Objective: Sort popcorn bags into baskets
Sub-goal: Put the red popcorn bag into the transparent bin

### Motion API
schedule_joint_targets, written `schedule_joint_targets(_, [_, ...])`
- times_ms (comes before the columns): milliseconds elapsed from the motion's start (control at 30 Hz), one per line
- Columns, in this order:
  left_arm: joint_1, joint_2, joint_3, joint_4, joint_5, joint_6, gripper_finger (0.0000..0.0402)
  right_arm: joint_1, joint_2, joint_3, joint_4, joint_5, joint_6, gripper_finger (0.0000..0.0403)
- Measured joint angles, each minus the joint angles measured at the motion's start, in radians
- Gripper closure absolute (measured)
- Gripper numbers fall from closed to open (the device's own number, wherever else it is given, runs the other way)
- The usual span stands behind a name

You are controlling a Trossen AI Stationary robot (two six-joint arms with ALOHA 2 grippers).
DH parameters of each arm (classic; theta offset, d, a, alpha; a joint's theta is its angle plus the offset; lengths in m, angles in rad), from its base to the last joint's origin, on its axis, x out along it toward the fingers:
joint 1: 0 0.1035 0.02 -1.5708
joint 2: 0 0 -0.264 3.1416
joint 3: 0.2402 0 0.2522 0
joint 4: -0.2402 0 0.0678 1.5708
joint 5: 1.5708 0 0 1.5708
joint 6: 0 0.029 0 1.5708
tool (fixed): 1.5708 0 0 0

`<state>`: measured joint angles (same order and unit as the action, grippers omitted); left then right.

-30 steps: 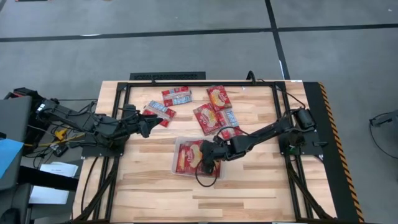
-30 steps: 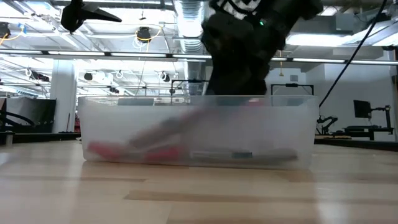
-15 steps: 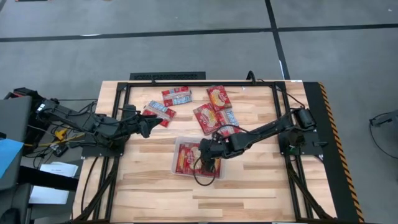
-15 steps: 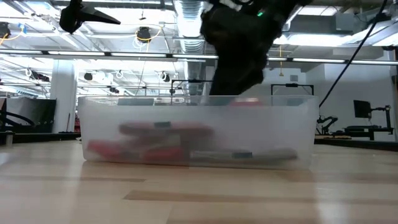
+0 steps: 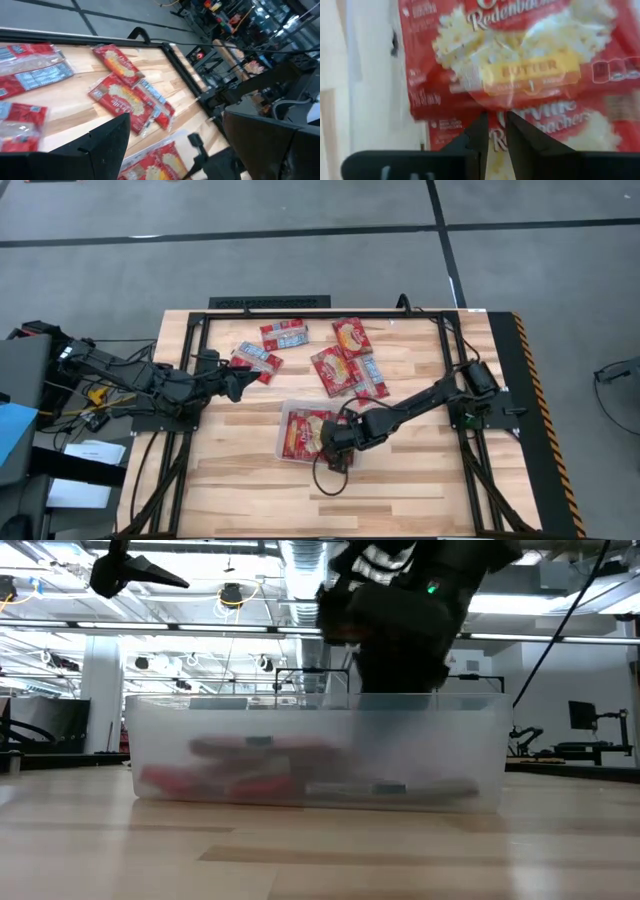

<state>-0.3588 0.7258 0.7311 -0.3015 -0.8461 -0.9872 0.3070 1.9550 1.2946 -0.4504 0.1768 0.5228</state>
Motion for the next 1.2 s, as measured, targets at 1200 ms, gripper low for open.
schedule_joint_targets(1200, [0.731,0.259,0.000,-0.453,0.256,0.132,0.0096,-0.073,-0.349,0.106,-0.122,-0.019,-0.053,0.0317])
